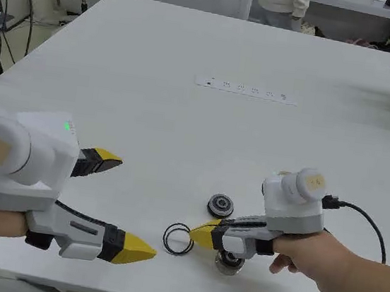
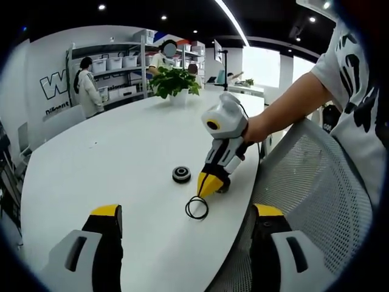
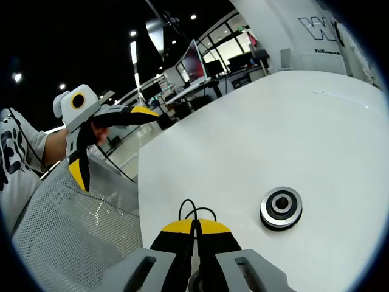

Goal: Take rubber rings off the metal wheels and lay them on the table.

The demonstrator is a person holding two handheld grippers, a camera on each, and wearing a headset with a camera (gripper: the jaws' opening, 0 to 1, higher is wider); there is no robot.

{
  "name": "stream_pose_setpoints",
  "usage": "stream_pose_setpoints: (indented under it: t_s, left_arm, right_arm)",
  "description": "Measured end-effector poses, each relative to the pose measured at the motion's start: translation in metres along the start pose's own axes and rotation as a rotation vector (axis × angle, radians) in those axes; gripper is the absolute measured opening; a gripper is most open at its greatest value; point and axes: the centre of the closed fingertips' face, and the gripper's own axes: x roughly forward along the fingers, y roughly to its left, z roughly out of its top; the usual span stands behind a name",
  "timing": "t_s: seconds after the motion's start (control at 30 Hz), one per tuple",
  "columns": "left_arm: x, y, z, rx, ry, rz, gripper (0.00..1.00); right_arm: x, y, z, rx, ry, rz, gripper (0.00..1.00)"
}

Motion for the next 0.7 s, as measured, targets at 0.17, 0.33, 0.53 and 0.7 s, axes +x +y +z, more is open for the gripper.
stream_pose_setpoints:
  t_s: [0.17,0.33,0.53,0.7]
  left_arm:
    - [-0.0003,0.0011,-0.0023,-0.004,0.005,0.003,0.86]
    - [0.0008,0.0018,-0.0031,-0.007,0.009,0.002,0.85]
    - [0.0018,0.0036,-0.0028,-0.007,0.014,0.001,0.85]
    - [0.0025,0.0070,-0.0029,-0.012,0.018,0.002,0.84]
  right_arm:
    - [-0.0002,-0.0049,-0.0004,-0.002,-0.001,-0.018,0.00]
    - [-0.0008,-0.0082,-0.0045,-0.007,0.011,-0.030,0.00]
    - [-0.0016,-0.0097,-0.0031,-0.012,0.005,-0.036,0.05]
    - [-0.0052,-0.0104,-0.0010,-0.014,-0.006,-0.037,0.08]
